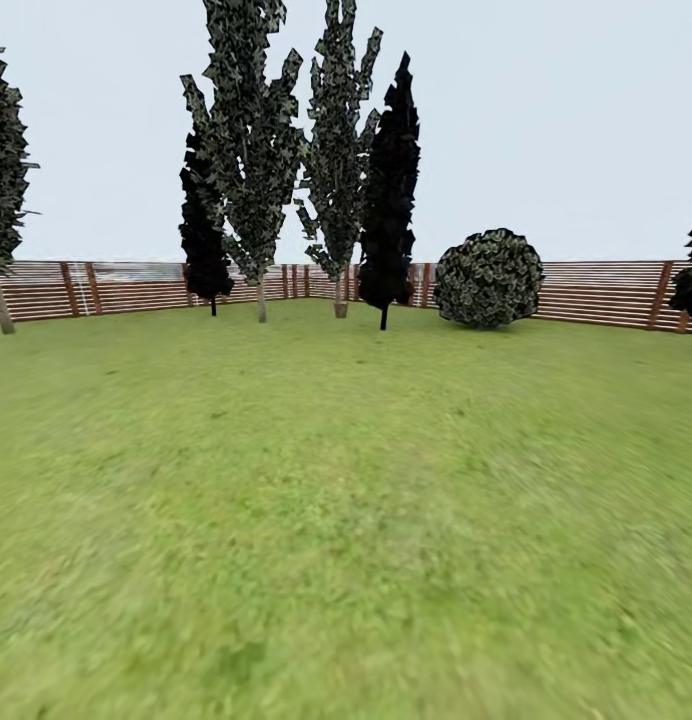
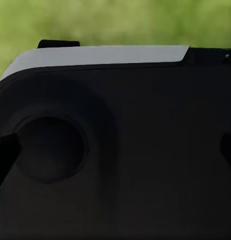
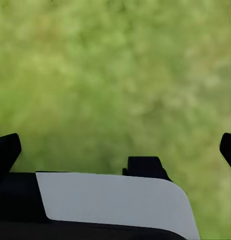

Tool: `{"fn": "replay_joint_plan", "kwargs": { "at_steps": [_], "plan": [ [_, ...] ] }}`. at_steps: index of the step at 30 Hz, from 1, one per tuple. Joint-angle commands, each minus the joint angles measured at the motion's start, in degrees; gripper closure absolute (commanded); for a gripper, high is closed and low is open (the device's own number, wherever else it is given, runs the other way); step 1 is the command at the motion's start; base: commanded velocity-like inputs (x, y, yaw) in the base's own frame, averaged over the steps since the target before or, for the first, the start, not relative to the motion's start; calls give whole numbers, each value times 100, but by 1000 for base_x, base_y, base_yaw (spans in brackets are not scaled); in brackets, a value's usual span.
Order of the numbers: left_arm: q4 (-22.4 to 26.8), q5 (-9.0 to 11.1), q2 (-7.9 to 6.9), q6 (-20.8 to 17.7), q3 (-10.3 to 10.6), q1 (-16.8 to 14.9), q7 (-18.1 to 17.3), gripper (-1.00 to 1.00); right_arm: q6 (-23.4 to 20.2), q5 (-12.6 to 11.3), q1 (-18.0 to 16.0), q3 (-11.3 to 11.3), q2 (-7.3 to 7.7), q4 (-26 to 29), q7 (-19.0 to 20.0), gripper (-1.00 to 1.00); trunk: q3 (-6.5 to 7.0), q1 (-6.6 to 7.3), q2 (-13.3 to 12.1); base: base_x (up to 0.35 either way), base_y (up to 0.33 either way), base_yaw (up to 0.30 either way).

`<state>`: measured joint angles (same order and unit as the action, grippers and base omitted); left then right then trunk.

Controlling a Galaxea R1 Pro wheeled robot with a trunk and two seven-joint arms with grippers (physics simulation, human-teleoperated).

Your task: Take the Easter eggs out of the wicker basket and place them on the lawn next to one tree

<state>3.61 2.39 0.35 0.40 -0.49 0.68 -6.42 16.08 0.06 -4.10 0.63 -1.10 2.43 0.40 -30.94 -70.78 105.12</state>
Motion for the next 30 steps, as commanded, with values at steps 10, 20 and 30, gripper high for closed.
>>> {"fn": "replay_joint_plan", "kwargs": {
  "at_steps": [10,20,30],
  "plan": [
    [8,25,-7,4,-4,2,-17,-100,18,0,-3,8,2,-5,4,-100,-5,-3,2,334,88,0],
    [8,25,-8,4,-4,1,-17,-100,18,1,-3,8,5,-5,4,-100,-5,-3,2,334,89,0],
    [8,25,0,4,-4,2,-17,-100,21,2,-4,8,5,-5,6,-100,-5,-3,2,334,90,0]
  ]
}}
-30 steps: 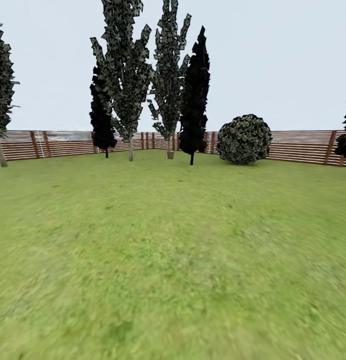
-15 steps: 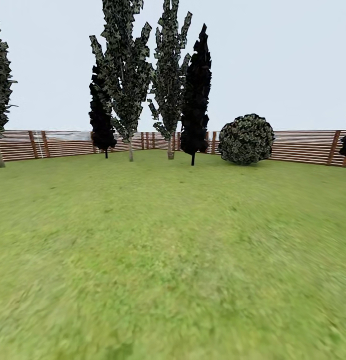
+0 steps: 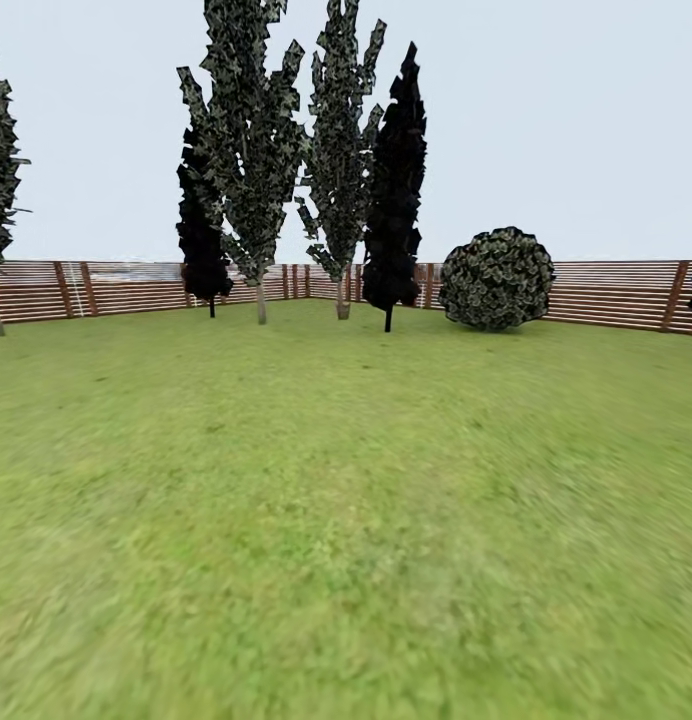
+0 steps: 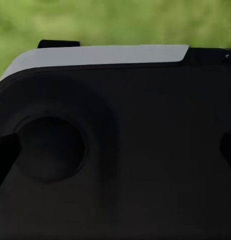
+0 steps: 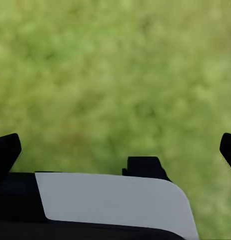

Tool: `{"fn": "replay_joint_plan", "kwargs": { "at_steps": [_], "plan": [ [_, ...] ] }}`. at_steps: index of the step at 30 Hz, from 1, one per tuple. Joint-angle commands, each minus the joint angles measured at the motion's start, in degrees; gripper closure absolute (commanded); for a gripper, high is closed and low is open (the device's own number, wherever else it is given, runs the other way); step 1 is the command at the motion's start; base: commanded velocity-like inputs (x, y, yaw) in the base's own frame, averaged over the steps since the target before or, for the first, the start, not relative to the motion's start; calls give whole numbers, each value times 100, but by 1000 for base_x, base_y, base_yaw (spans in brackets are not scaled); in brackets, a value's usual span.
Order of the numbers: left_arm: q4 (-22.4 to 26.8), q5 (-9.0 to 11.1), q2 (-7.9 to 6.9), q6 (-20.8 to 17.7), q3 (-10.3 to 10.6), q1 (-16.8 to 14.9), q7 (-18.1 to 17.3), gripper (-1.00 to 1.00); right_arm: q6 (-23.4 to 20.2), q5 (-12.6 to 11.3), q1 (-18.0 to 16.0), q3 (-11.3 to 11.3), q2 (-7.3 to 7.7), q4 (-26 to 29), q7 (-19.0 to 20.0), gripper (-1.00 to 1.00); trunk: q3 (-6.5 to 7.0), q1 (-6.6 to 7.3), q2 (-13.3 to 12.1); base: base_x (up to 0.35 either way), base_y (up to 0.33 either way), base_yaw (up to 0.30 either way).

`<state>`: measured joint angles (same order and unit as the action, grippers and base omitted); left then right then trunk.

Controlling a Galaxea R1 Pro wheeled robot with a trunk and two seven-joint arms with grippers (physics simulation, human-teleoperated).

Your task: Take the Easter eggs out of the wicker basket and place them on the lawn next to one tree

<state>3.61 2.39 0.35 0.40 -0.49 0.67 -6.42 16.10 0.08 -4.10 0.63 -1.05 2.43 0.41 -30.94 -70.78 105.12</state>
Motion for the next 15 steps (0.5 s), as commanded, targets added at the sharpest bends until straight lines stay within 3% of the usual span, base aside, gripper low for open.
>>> {"fn": "replay_joint_plan", "kwargs": {
  "at_steps": [1,15],
  "plan": [
    [8,25,0,4,-4,3,-17,-100,19,-1,-3,8,0,-5,4,-100,-5,-3,2,334,90,0],
    [3,25,-1,4,-4,3,-16,-100,18,0,-4,8,0,-5,3,-100,-5,-3,2,334,82,0]
  ]
}}
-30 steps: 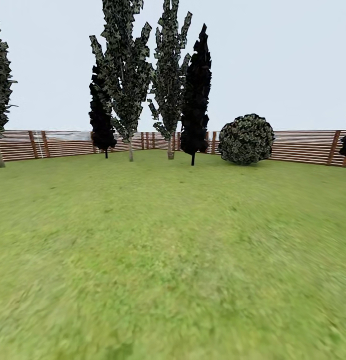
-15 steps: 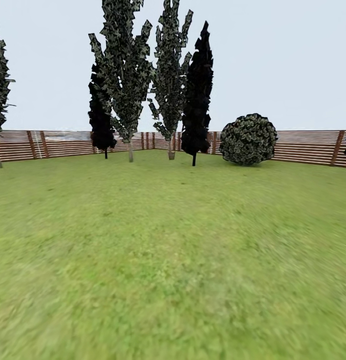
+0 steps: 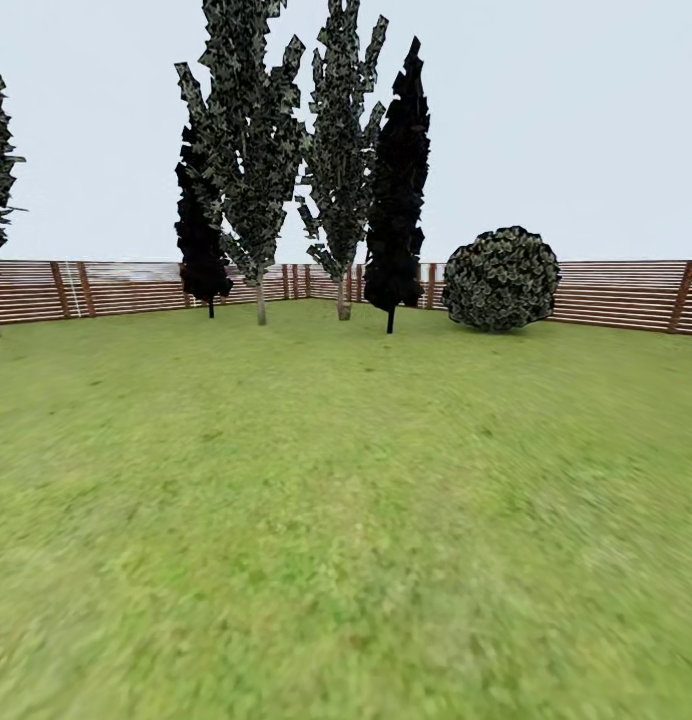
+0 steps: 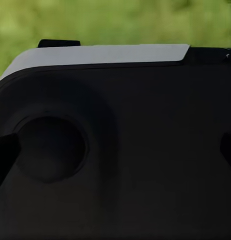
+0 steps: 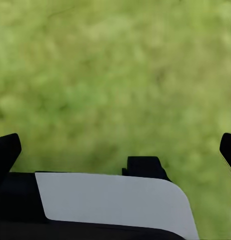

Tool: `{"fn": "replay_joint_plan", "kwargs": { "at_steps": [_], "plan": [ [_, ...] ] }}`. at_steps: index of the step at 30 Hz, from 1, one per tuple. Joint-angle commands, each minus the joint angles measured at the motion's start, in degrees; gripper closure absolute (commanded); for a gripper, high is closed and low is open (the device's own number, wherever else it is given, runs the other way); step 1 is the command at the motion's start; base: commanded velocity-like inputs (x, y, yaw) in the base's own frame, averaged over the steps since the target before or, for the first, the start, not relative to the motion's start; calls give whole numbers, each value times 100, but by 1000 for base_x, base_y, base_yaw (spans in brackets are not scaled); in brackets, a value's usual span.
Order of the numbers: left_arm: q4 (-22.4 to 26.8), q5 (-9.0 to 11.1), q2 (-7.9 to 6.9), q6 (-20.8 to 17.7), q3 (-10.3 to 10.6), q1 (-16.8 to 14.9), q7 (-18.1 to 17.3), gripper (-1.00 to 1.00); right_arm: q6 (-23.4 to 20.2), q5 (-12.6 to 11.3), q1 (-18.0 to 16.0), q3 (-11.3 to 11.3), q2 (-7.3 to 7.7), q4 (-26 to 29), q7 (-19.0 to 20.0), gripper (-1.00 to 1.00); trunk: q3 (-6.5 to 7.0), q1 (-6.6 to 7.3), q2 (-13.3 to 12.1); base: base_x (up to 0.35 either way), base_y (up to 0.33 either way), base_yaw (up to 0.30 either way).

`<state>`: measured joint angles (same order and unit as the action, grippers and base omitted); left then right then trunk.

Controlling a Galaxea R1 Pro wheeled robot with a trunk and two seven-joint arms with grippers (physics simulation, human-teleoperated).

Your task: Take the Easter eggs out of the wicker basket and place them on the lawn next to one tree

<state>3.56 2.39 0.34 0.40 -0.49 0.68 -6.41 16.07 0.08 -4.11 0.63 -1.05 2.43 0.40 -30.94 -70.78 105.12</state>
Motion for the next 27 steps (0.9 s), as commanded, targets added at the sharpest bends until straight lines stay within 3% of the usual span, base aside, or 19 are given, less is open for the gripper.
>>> {"fn": "replay_joint_plan", "kwargs": {
  "at_steps": [1,27],
  "plan": [
    [8,25,-2,4,-4,3,-17,-100,20,0,-3,8,0,-5,4,-100,-5,-3,2,334,75,0],
    [5,29,-97,4,-4,3,-18,-100,20,0,-3,8,0,-5,4,-100,-5,-3,2,334,19,0]
  ]
}}
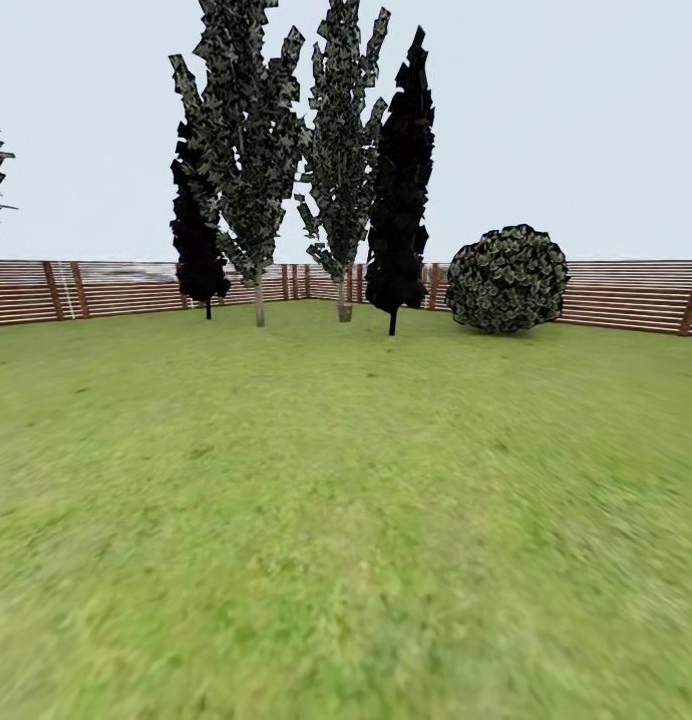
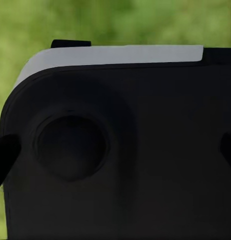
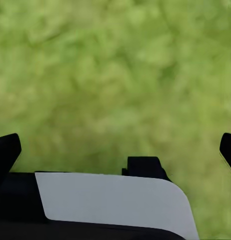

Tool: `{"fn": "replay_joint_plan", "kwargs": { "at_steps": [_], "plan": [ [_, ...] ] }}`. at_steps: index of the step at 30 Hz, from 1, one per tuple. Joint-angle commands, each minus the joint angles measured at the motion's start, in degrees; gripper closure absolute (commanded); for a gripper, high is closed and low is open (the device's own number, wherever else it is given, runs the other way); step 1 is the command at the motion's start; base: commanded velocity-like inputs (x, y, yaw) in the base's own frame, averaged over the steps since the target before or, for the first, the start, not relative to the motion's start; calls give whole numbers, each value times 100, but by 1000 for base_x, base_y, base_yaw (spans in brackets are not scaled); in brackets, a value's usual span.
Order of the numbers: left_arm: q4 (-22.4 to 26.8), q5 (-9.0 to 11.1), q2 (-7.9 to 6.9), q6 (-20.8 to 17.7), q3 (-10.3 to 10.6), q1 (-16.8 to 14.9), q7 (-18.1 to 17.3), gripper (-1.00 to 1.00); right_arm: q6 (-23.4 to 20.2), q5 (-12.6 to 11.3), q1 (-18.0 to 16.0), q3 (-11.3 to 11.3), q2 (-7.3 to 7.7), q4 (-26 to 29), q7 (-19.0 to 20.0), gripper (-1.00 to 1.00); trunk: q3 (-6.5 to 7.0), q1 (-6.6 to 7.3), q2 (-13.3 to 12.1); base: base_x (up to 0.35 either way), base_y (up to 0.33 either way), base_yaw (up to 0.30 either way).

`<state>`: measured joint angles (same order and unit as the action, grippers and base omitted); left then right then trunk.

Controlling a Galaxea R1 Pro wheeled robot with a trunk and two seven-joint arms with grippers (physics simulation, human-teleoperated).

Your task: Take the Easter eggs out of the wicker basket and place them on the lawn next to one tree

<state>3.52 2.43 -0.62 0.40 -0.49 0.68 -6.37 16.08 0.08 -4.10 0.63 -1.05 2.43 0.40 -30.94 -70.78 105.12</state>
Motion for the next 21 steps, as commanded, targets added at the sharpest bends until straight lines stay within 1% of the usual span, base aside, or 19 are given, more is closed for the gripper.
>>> {"fn": "replay_joint_plan", "kwargs": {
  "at_steps": [1,21],
  "plan": [
    [8,24,-3,4,-3,3,-22,-100,19,0,-3,8,-1,-5,4,-100,-5,-3,2,334,0,0],
    [8,30,-32,4,-7,2,-22,-100,22,0,-3,8,-1,-5,5,-100,-5,-3,2,334,0,0]
  ]
}}
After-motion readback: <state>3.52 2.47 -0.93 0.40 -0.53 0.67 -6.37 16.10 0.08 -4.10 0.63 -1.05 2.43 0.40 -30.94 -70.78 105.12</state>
